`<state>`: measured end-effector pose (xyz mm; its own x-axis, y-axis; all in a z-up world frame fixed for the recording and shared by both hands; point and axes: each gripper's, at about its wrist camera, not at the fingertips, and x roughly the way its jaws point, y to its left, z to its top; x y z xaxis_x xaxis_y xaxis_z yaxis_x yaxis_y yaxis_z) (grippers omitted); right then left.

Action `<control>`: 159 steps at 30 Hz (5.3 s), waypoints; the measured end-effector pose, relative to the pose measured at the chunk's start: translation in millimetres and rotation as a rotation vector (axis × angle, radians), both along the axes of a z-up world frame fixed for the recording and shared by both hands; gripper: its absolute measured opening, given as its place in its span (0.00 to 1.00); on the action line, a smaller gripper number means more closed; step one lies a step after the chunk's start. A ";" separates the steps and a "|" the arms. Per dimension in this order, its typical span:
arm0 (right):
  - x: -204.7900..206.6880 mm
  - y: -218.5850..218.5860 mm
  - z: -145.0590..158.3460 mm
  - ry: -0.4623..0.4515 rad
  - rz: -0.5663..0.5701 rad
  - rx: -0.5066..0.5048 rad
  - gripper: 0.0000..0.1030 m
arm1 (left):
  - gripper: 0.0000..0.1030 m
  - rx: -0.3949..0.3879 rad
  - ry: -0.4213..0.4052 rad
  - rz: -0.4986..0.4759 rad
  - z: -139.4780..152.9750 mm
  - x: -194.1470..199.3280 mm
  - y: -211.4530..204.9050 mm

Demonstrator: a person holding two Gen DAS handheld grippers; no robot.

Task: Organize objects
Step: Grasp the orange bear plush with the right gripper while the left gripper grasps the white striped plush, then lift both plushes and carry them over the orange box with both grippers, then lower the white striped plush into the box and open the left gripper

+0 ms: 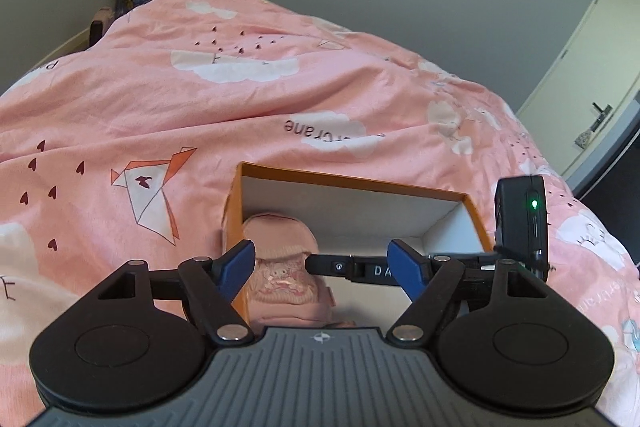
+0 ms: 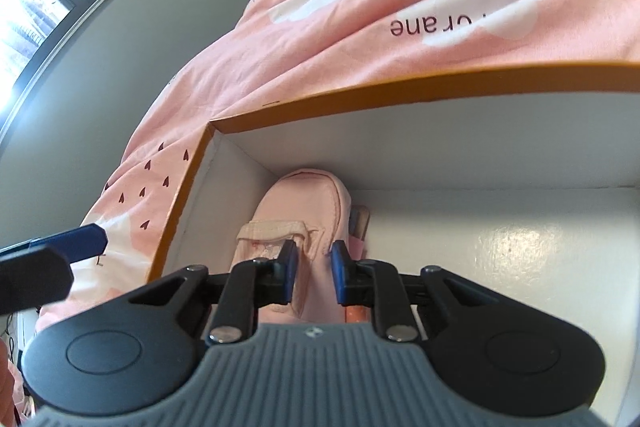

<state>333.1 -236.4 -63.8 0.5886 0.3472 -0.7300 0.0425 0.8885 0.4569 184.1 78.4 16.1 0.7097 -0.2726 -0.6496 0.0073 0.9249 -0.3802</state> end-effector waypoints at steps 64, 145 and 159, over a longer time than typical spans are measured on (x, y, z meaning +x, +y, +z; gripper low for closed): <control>-223.8 69.1 5.5 0.056 -0.050 -0.433 0.62 | 0.71 -0.003 0.325 -0.043 -99.9 -121.1 -51.0; -114.1 -69.4 75.6 -0.081 -0.220 -0.203 0.40 | 0.70 -0.095 0.141 -0.116 -46.2 58.7 -63.0; -56.2 -95.5 12.7 0.078 -0.263 -0.138 0.40 | 0.72 0.083 0.177 -0.149 -88.2 86.2 -79.9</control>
<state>276.9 -332.0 -51.1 0.5858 0.0854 -0.8059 0.3089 0.8958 0.3194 270.3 -1.5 -72.1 0.5384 -0.3063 -0.7851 0.0859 0.9467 -0.3105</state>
